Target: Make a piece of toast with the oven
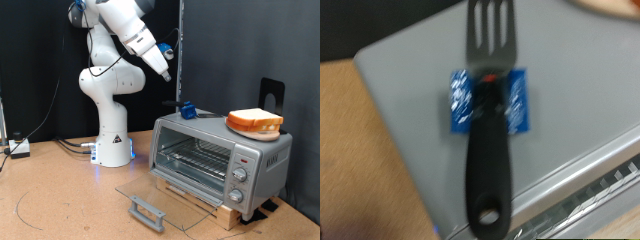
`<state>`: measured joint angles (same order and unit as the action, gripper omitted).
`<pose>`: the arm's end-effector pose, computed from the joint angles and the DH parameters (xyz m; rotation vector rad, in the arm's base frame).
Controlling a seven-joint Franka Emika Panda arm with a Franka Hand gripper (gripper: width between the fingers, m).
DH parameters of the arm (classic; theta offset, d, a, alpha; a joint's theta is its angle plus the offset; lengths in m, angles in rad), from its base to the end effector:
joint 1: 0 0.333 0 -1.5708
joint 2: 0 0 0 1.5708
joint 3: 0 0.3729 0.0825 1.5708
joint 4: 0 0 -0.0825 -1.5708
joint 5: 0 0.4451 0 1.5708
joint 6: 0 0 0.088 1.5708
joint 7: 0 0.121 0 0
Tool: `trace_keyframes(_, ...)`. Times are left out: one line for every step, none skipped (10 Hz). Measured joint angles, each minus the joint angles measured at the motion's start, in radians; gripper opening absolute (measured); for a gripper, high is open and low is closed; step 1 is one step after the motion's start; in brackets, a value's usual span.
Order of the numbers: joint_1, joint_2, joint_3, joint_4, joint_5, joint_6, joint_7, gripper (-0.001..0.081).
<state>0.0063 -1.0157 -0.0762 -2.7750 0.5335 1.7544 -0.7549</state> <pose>0.2708 0.0329 0.4926 -2.4570 -0.7856 -0.2891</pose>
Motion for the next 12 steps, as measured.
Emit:
trace_keyframes(-0.001, 0.0, 0.023, 0.002, -0.009, -0.017, 0.028, 0.0807)
trace_keyframes(0.001, 0.0, 0.039, 0.002, -0.009, -0.037, 0.038, 0.0807)
trace_keyframes(0.003, 0.0, 0.051, 0.001, -0.009, -0.058, 0.04, 0.0807)
trace_keyframes(0.004, 0.001, 0.068, -0.003, -0.007, -0.058, 0.046, 0.0807)
trace_keyframes(0.003, 0.003, 0.09, -0.009, -0.007, -0.048, 0.059, 0.0807)
trace_keyframes(0.003, 0.008, 0.117, -0.017, -0.007, -0.022, 0.064, 0.0807)
trace_keyframes(0.004, 0.018, 0.144, -0.025, -0.001, 0.006, 0.064, 0.0807)
trace_keyframes(0.006, 0.031, 0.167, -0.031, 0.011, 0.032, 0.064, 0.0807)
trace_keyframes(0.01, 0.048, 0.187, -0.032, 0.02, 0.047, 0.063, 0.0807)
trace_keyframes(0.017, 0.065, 0.205, -0.034, 0.029, 0.071, 0.053, 0.0807)
trace_keyframes(0.026, 0.081, 0.225, -0.037, 0.043, 0.103, 0.041, 0.0807)
trace_keyframes(0.035, 0.093, 0.244, -0.041, 0.055, 0.129, 0.033, 0.0807)
